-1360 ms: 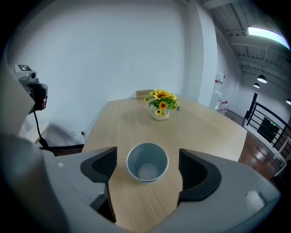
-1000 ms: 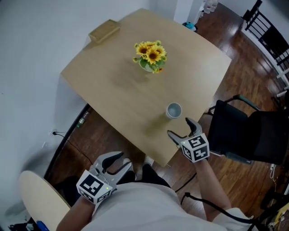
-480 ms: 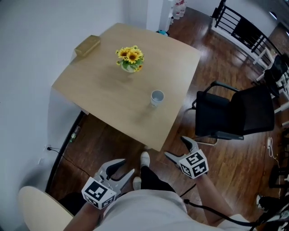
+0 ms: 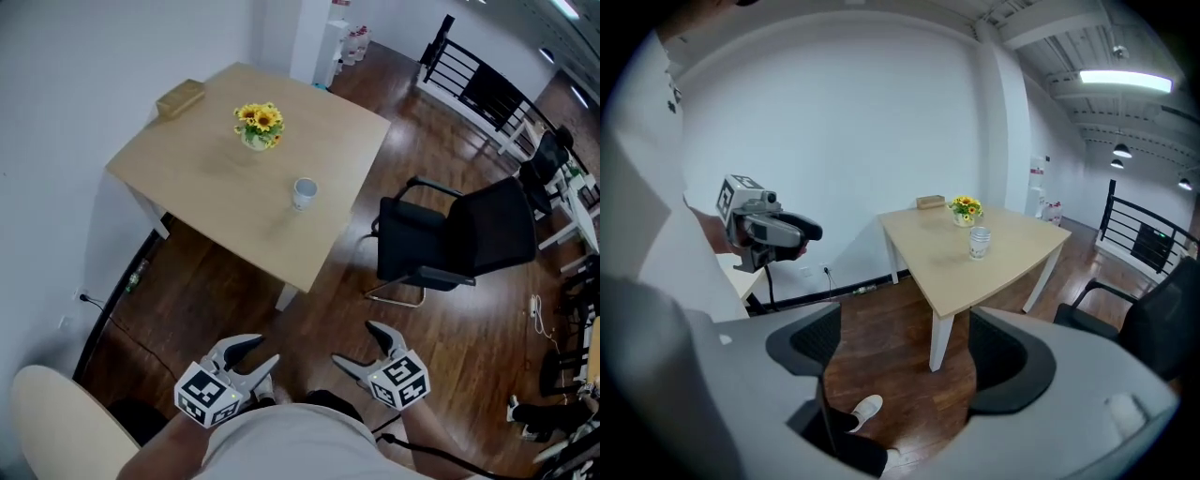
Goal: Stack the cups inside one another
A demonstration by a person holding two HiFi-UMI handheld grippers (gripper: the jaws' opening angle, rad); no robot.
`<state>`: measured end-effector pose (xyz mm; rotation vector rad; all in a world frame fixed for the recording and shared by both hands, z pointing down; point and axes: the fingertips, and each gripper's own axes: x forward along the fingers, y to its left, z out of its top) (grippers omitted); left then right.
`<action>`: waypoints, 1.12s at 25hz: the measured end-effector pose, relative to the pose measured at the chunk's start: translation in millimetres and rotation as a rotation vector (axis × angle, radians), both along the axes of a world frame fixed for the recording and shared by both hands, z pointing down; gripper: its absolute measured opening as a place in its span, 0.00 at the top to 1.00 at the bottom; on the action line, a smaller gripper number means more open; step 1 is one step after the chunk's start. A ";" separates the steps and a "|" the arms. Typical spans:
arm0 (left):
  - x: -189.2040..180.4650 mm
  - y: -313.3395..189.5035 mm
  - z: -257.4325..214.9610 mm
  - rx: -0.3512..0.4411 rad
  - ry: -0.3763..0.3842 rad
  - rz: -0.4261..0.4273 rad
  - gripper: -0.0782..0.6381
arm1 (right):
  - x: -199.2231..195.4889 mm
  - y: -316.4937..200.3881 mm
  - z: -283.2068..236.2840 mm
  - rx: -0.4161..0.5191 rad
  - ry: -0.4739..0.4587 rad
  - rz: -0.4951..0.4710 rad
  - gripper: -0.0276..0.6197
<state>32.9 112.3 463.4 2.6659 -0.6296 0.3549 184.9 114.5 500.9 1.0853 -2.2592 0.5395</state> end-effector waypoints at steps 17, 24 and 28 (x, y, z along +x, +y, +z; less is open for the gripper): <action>144.3 173.8 -28.9 0.071 0.007 -0.006 0.66 | 115.6 182.7 -27.1 0.109 -0.053 -0.040 0.31; 133.1 215.6 -19.5 0.051 -0.042 -0.110 0.66 | 132.6 240.8 -13.6 0.091 -0.057 -0.048 0.31; 137.9 229.4 -21.9 0.051 -0.051 -0.115 0.66 | 142.2 259.7 -13.0 0.097 -0.063 -0.044 0.31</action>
